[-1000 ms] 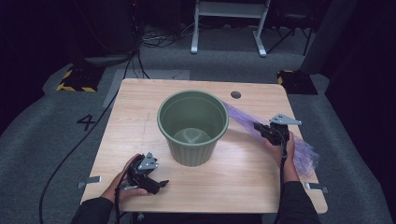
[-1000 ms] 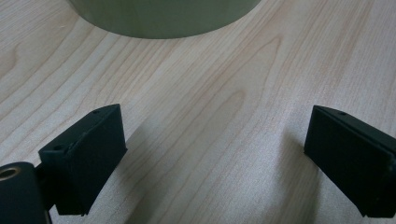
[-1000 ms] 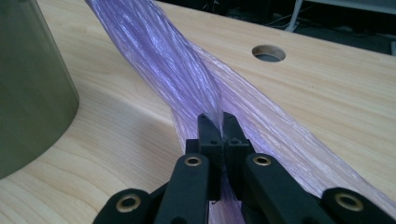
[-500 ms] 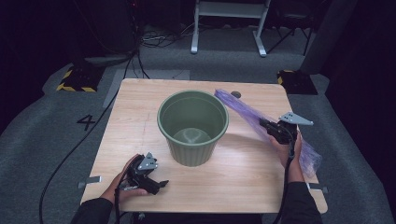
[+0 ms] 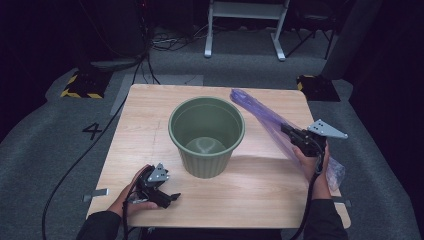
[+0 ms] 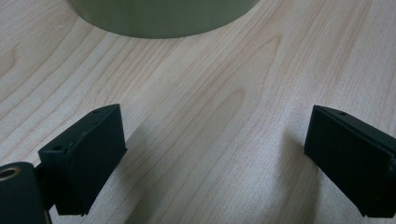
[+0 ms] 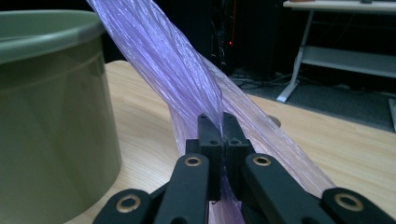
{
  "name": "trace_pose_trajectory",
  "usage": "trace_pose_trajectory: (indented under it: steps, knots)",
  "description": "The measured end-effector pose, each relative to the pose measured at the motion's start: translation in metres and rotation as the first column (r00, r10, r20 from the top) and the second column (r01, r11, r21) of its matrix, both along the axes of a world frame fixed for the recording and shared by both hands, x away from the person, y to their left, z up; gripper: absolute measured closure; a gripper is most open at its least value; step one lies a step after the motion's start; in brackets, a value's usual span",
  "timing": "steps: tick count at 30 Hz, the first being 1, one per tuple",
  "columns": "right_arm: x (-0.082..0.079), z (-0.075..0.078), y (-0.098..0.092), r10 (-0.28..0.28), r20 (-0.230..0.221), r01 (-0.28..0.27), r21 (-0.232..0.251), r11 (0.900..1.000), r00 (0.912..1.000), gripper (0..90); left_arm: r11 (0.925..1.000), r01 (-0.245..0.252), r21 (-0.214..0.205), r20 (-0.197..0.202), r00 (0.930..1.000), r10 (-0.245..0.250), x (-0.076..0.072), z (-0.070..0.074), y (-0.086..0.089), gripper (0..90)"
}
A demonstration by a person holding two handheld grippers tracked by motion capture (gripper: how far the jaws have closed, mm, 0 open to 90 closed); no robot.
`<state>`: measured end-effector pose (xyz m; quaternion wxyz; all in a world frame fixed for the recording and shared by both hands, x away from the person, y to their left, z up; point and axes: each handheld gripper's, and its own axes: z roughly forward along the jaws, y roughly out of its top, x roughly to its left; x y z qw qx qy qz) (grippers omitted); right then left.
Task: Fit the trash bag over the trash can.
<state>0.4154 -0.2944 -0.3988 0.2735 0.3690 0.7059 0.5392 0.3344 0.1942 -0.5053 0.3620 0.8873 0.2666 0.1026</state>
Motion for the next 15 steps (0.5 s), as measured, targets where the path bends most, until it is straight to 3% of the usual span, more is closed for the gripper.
trace_pose_trajectory:
  steps: [6, 15]
  knots:
    - [-0.013, 0.012, 0.002, 0.035, 0.046, -0.035, 0.005, 0.9994, 0.9983, 90.0, 1.0, 0.001, 0.002, -0.001, 1.0, -0.001, 0.0, 0.0, 0.0, 4.9]
    - [-0.025, 0.023, 0.015, 0.101, 0.091, -0.097, -0.045, 0.9943, 0.9908, 90.0, 0.9997, 0.016, 0.016, -0.008, 0.9998, -0.015, 0.002, 0.002, 0.0, 5.0]
